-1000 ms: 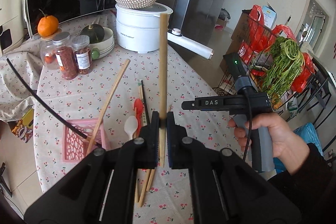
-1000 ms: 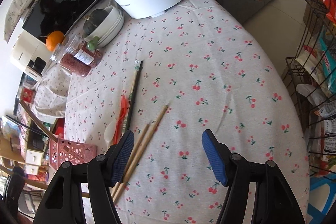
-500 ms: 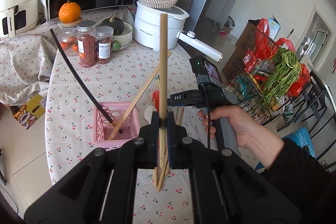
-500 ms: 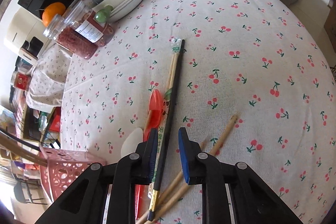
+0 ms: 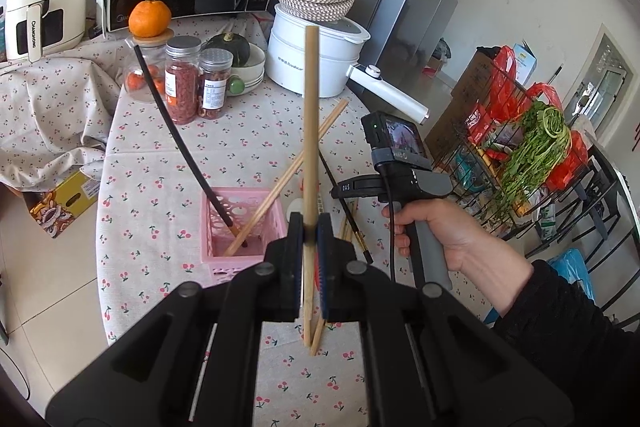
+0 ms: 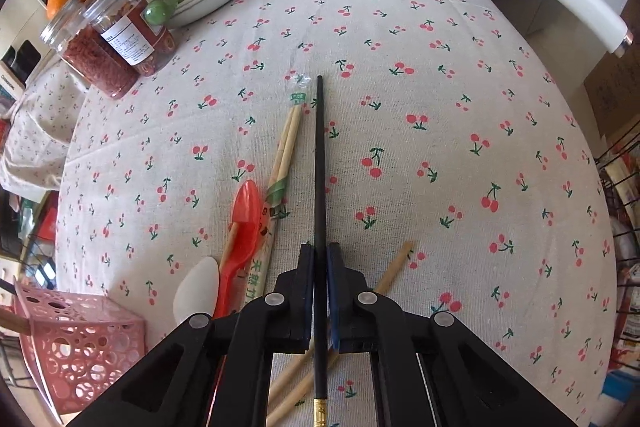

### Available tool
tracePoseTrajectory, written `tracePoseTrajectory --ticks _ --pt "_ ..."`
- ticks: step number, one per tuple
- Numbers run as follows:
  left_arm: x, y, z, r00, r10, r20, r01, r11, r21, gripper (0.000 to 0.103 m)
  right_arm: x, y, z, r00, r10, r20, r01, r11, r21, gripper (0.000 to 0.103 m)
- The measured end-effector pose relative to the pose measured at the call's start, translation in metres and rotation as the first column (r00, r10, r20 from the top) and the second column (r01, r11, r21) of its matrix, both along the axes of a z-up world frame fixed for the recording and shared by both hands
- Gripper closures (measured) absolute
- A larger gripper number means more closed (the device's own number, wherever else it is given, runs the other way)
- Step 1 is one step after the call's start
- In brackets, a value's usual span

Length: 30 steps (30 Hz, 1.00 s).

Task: Organize utensils
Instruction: 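Carry the wooden chopstick toward the basket with the left gripper while the right gripper grasps a black chopstick, then lower the wooden chopstick into the basket and open the left gripper while the right carries its chopstick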

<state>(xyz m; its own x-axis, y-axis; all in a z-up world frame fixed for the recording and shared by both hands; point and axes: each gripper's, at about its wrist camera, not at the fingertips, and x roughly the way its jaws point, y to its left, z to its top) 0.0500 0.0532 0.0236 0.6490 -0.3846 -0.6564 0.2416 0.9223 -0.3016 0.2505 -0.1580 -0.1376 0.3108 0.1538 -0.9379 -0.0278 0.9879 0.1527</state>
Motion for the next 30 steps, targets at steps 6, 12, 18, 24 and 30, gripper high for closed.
tracePoseTrajectory --ticks 6,12,18,24,30 --pt "-0.012 0.011 0.023 0.993 0.038 0.109 -0.037 0.999 -0.011 0.096 -0.013 -0.019 0.034 0.993 -0.048 0.109 0.035 0.992 0.118 0.097" --pt "-0.016 0.029 0.039 0.972 0.137 0.191 -0.125 0.989 -0.077 0.096 -0.040 -0.041 0.084 0.969 -0.090 0.232 0.027 0.965 0.260 0.097" --pt "-0.012 0.035 0.039 0.942 0.216 0.256 -0.205 0.976 -0.070 0.096 -0.067 -0.038 0.121 0.939 -0.077 0.335 -0.024 0.957 0.288 0.097" --pt "0.011 0.044 0.017 0.936 0.280 0.214 -0.277 0.960 -0.045 0.096 -0.092 -0.028 0.152 0.913 -0.023 0.406 -0.101 0.954 0.282 0.097" --pt "0.033 0.051 -0.005 0.930 0.329 0.164 -0.328 0.944 -0.034 0.096 -0.111 -0.017 0.170 0.901 0.043 0.432 -0.178 0.945 0.276 0.097"
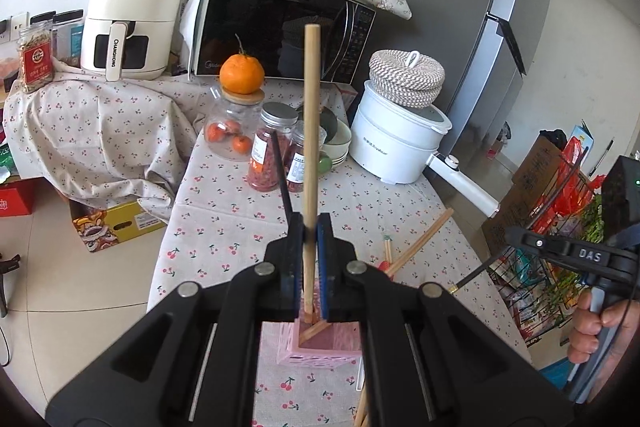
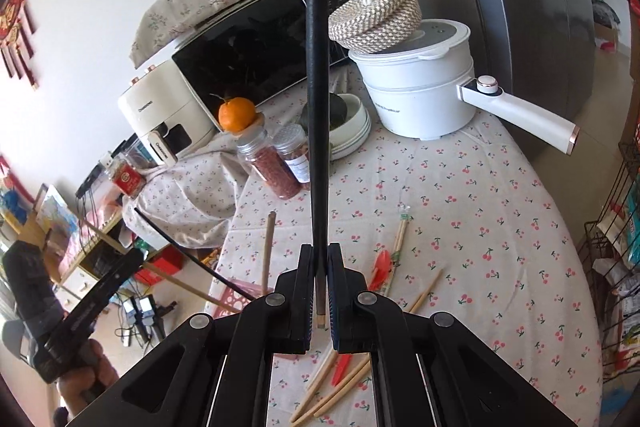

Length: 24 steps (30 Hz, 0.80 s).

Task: Organize utensils
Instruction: 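Lower the wooden chopstick into the basket and open the left gripper while the right carries its chopstick, then lower the black chopstick into the basket and open the right gripper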

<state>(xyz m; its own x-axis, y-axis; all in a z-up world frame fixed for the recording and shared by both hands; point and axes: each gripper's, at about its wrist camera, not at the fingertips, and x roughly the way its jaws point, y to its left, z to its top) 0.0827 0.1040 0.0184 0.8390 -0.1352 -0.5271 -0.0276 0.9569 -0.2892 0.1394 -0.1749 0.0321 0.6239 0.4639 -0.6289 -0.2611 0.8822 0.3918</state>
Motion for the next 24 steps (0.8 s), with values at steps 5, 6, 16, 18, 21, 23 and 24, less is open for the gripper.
tracePoseTrajectory --ticks 5,6,16,18,21,23,24 --pt "0.015 0.000 -0.015 0.998 0.002 -0.055 -0.003 1.000 -0.020 0.096 -0.013 0.003 0.009 0.999 0.041 0.019 -0.042 0.999 0.018 0.097" --pt "0.018 0.000 -0.018 0.998 0.002 -0.065 -0.003 1.000 -0.027 0.096 -0.014 0.004 0.010 0.999 0.049 0.021 -0.050 0.998 0.027 0.097" --pt "0.033 -0.013 -0.038 0.987 -0.042 -0.157 0.044 0.999 0.006 0.096 -0.019 0.015 0.015 0.994 0.103 0.041 -0.107 0.989 0.102 0.097" --pt "0.033 -0.012 -0.039 0.984 -0.043 -0.174 0.044 0.999 0.003 0.091 -0.019 0.021 0.016 0.993 0.112 0.047 -0.116 0.987 0.107 0.097" --pt "0.028 -0.007 -0.034 0.985 -0.034 -0.171 0.032 0.999 -0.017 0.067 -0.018 0.031 0.016 0.991 0.127 0.051 -0.132 0.986 0.107 0.097" --pt "0.021 -0.003 -0.028 0.987 -0.027 -0.159 0.022 0.999 -0.032 0.052 -0.017 0.039 0.014 0.990 0.131 0.054 -0.136 0.986 0.097 0.097" --pt "0.018 -0.001 -0.026 0.987 -0.026 -0.157 0.020 0.999 -0.040 0.049 -0.016 0.044 0.013 0.990 0.133 0.054 -0.138 0.986 0.092 0.097"
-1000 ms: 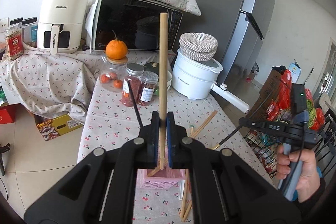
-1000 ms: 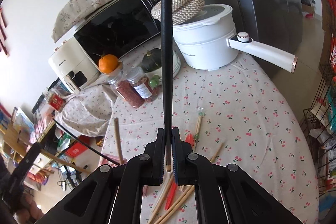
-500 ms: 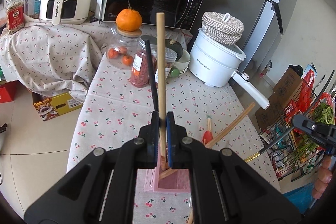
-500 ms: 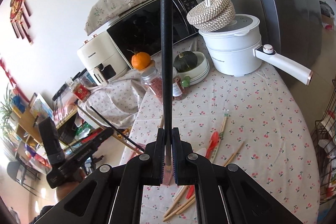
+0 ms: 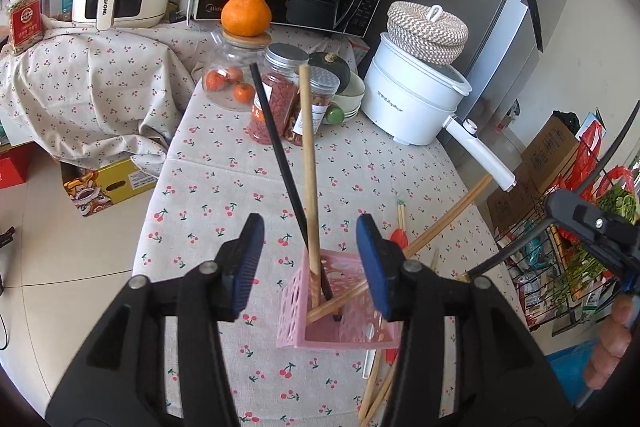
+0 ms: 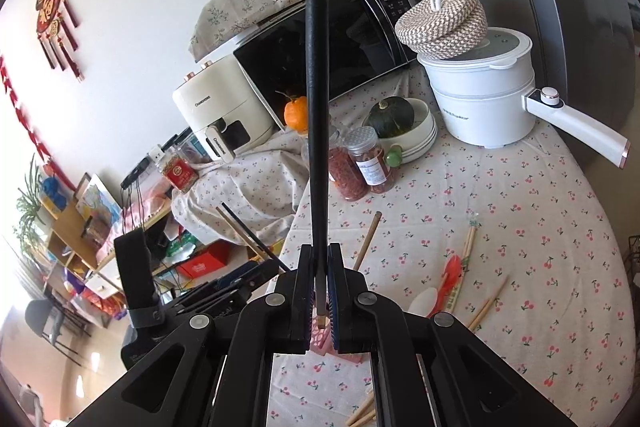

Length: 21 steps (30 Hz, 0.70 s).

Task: Organize utensils
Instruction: 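Lower the black chopstick into the basket and open the right gripper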

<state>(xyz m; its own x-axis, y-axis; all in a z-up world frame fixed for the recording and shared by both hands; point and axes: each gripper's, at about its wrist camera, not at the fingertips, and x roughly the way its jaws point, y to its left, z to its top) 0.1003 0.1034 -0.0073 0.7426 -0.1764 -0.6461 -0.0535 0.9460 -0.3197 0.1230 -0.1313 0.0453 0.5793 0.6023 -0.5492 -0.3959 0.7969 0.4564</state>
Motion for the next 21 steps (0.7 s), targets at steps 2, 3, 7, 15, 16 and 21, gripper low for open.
tracePoseTrajectory --ticks 2,3,7,15,16,21 --pt "-0.005 0.005 0.003 1.000 0.014 -0.010 -0.014 1.000 -0.005 0.037 0.002 0.008 -0.003 1.000 0.006 -0.008 -0.006 1.000 -0.006 0.097" --pt "-0.009 0.009 0.005 1.000 0.024 -0.014 -0.024 1.000 -0.004 0.036 0.003 0.013 -0.005 1.000 0.009 -0.012 -0.009 1.000 -0.011 0.097" --pt "-0.017 0.022 0.004 0.998 0.052 -0.039 -0.051 0.999 0.011 0.028 0.008 0.030 -0.014 1.000 0.016 -0.019 -0.017 0.999 -0.043 0.097" --pt "-0.023 0.039 -0.010 0.993 0.070 -0.095 -0.067 0.997 0.035 0.025 0.021 0.056 -0.038 0.998 0.013 -0.068 -0.018 0.997 -0.071 0.097" --pt "-0.023 0.040 -0.011 0.993 0.070 -0.100 -0.067 0.997 0.035 0.025 0.023 0.059 -0.041 0.997 0.012 -0.077 -0.018 0.997 -0.075 0.097" --pt "-0.026 0.041 -0.013 0.991 0.067 -0.112 -0.063 0.997 0.039 0.024 0.030 0.074 -0.056 0.991 0.004 -0.130 -0.020 0.993 -0.116 0.097"
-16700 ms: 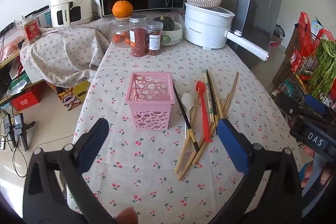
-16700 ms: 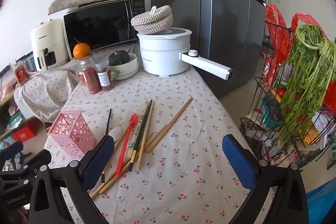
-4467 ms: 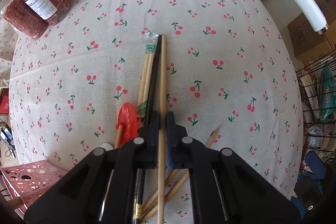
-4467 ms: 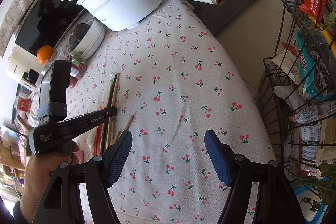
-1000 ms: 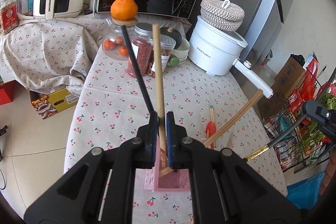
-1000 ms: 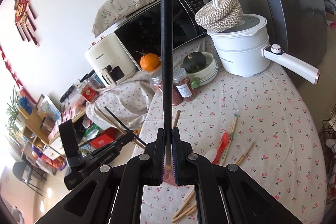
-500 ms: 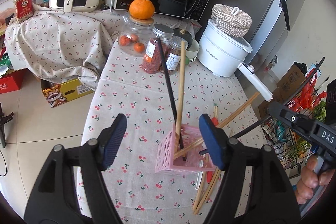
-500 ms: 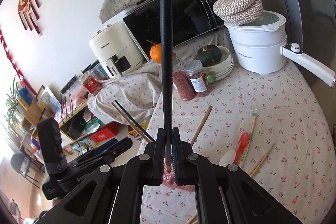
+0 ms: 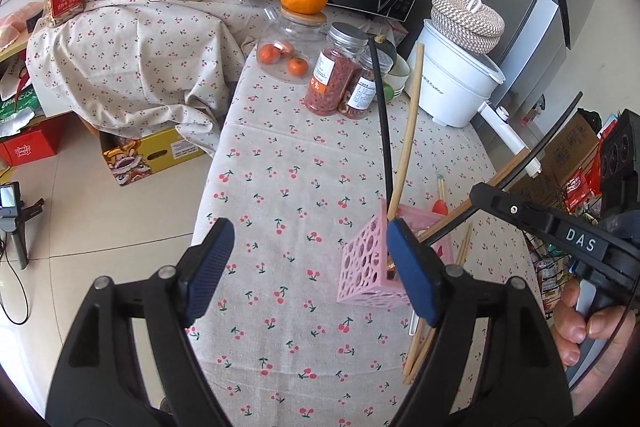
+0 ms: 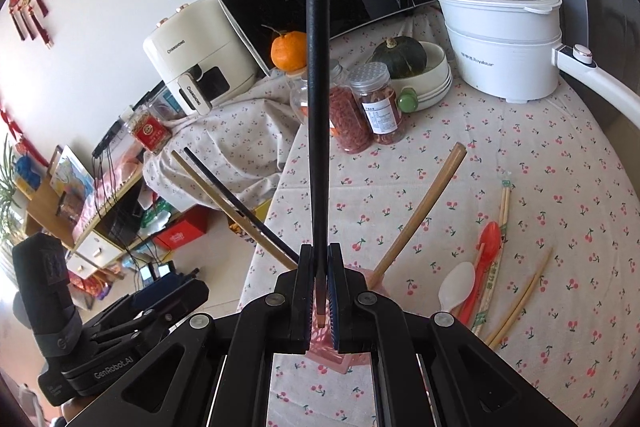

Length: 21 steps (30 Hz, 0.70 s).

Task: Organize utensils
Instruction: 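Lower the black chopstick into the basket and open the right gripper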

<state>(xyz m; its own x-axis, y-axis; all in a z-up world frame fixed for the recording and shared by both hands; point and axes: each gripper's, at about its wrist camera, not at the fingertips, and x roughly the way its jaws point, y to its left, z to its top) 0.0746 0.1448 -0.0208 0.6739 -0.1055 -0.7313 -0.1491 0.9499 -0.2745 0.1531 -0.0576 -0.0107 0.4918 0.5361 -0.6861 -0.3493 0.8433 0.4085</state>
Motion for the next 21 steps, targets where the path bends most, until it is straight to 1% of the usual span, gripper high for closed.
tracePoseTrajectory --ticks 4,6,7,9,11,13,15,18,20,21 --pt "0.000 -0.002 -0.001 1.000 -0.014 -0.011 0.014 1.000 0.003 0.024 0.003 0.004 -0.005 1.000 0.002 -0.007 -0.002 1.000 -0.004 0.093" --pt "0.000 -0.003 -0.002 1.000 -0.024 -0.017 0.024 1.000 -0.001 0.024 0.003 0.002 -0.002 1.000 -0.007 0.005 0.007 1.000 -0.002 0.091" --pt "-0.001 -0.005 -0.002 0.999 -0.028 -0.020 0.028 1.000 -0.004 0.024 0.003 -0.001 0.001 1.000 -0.012 0.017 0.012 1.000 0.003 0.088" --pt "-0.001 -0.007 -0.002 0.999 -0.038 -0.023 0.038 0.999 -0.009 0.023 0.001 -0.009 0.010 0.999 -0.020 0.044 0.019 1.000 0.025 0.081" --pt "-0.003 -0.011 -0.001 0.999 -0.048 -0.025 0.048 0.999 -0.005 0.021 -0.002 -0.017 0.019 0.997 -0.031 0.070 0.029 0.999 0.038 0.068" --pt "-0.003 -0.014 -0.001 0.998 -0.058 -0.030 0.058 0.998 0.003 0.019 -0.007 -0.026 0.029 0.994 -0.039 0.099 0.035 0.998 0.044 0.061" --pt "-0.004 -0.017 -0.001 0.997 -0.067 -0.038 0.067 0.998 0.010 0.016 -0.011 -0.034 0.038 0.992 -0.038 0.124 0.033 0.999 0.042 0.058" --pt "-0.006 -0.022 -0.001 0.996 -0.083 -0.042 0.084 0.996 0.022 0.008 -0.019 -0.048 0.047 0.988 -0.039 0.152 0.035 0.999 0.032 0.046" --pt "-0.008 -0.026 -0.002 0.995 -0.096 -0.038 0.097 0.995 0.029 0.003 -0.023 -0.059 0.051 0.985 -0.046 0.165 0.044 0.999 0.018 0.035" --pt "-0.009 -0.028 -0.002 0.994 -0.101 -0.036 0.102 0.994 0.034 0.002 -0.025 -0.064 0.051 0.985 -0.049 0.168 0.049 0.999 0.008 0.033"
